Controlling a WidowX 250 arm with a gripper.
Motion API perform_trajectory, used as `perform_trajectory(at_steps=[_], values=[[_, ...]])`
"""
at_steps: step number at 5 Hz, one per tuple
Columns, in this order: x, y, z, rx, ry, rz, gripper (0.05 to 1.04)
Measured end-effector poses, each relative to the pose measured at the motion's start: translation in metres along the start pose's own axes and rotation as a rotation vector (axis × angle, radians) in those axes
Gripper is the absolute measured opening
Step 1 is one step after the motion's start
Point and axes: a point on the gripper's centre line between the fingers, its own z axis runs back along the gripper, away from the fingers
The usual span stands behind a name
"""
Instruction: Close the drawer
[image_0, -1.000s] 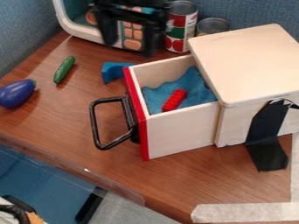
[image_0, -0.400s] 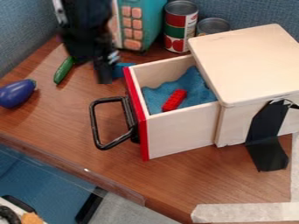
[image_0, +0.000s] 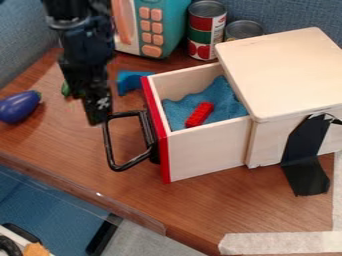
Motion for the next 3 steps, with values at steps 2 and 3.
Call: perform_trajectory(at_steps=[2,3], values=[[-0.011,0.0,-0.011,0.045,0.027,-0.15,1.001],[-0.019,0.008,-0.017,0.063,0.028,-0.163,1.001]])
